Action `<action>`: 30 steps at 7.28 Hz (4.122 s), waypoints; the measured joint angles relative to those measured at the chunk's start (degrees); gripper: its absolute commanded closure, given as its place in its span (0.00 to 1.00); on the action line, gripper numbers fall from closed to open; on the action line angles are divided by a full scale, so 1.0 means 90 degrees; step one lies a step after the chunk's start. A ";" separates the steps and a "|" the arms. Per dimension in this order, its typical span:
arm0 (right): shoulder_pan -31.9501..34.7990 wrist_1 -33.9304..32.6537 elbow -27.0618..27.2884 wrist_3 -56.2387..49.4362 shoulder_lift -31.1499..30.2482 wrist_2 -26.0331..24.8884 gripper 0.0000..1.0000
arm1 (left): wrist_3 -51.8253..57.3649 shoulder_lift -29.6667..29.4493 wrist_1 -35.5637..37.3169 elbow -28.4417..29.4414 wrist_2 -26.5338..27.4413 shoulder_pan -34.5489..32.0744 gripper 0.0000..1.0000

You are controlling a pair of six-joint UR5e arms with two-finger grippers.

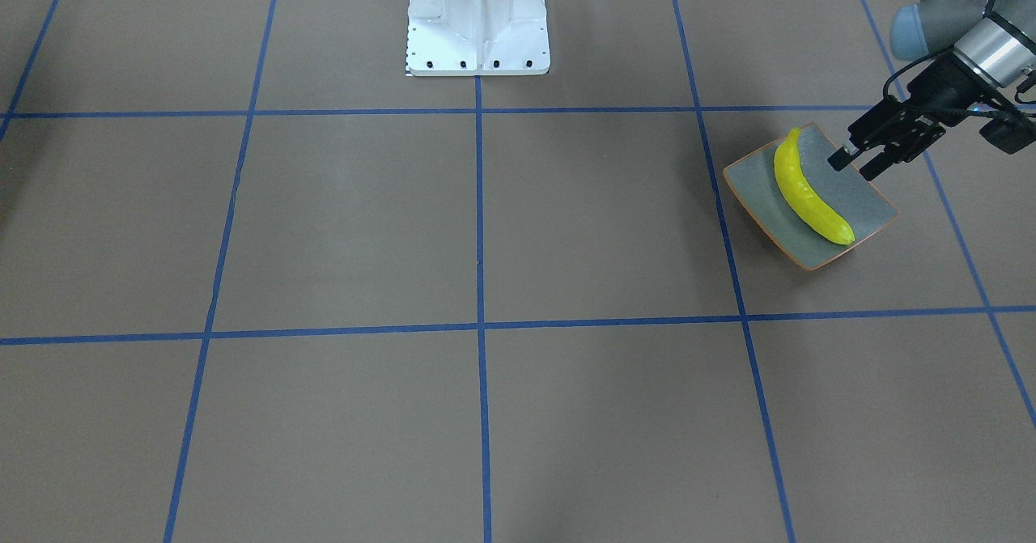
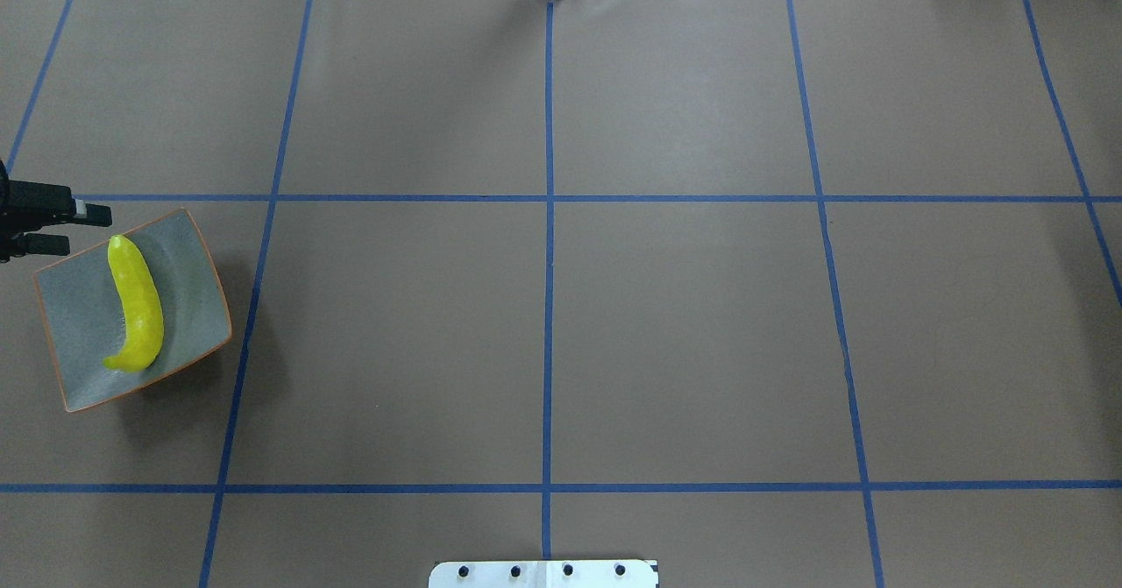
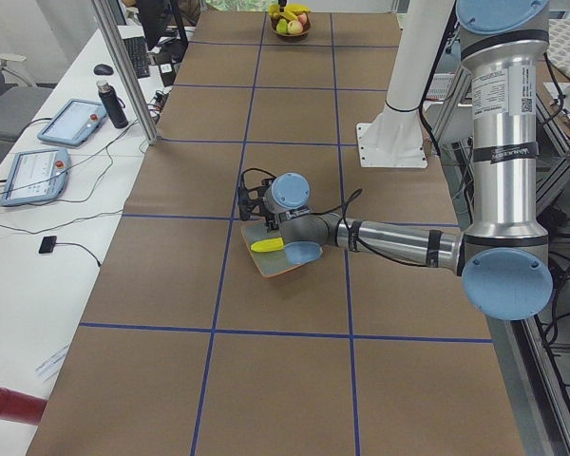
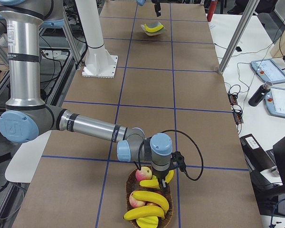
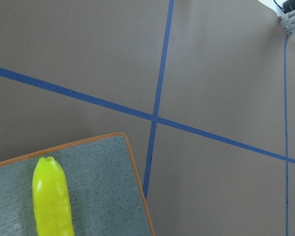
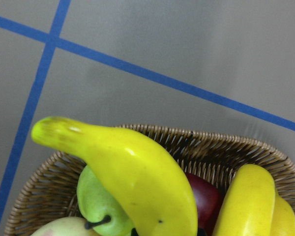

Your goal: Transfer all bananas from basket to plate

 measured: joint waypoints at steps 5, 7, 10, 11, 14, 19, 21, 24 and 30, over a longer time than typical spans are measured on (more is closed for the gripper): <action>0.0111 -0.1934 0.1501 0.0539 0.0721 0.0545 1.00 | -0.0053 -0.0436 0.0034 -0.0004 0.0070 0.0036 0.00; -0.0144 -0.1953 0.1645 0.1839 0.1206 0.0999 1.00 | -0.0057 -0.1077 0.0033 -0.0002 0.0192 0.0106 0.00; -0.1162 -0.1589 0.2357 0.4755 0.1770 0.1196 1.00 | -0.0177 -0.2329 0.0004 0.0091 0.0229 0.0566 0.00; -0.1524 -0.1114 0.2532 0.5890 0.1869 0.1202 1.00 | -0.0329 -0.2597 0.0009 0.0088 0.0258 0.0705 0.00; -0.2911 0.0006 0.2629 0.9076 0.2763 0.0971 1.00 | -0.0617 -0.3334 0.0081 0.0119 0.0454 0.1288 0.00; -0.4678 0.0717 0.2648 1.0330 0.3792 0.0505 1.00 | -0.0630 -0.3825 0.0006 0.0123 0.0816 0.2175 0.00; -0.5286 0.1095 0.2677 1.0582 0.3920 0.0077 1.00 | -0.0630 -0.3827 0.0002 0.0143 0.0823 0.2327 0.00; -0.5952 0.1194 0.2691 1.0915 0.4261 -0.0716 1.00 | -0.0626 -0.3804 -0.0006 0.0147 0.0826 0.2552 0.00; -0.6038 0.1217 0.2749 1.0984 0.4409 -0.0843 0.00 | -0.0604 -0.3658 -0.0150 0.0137 0.0826 0.2656 1.00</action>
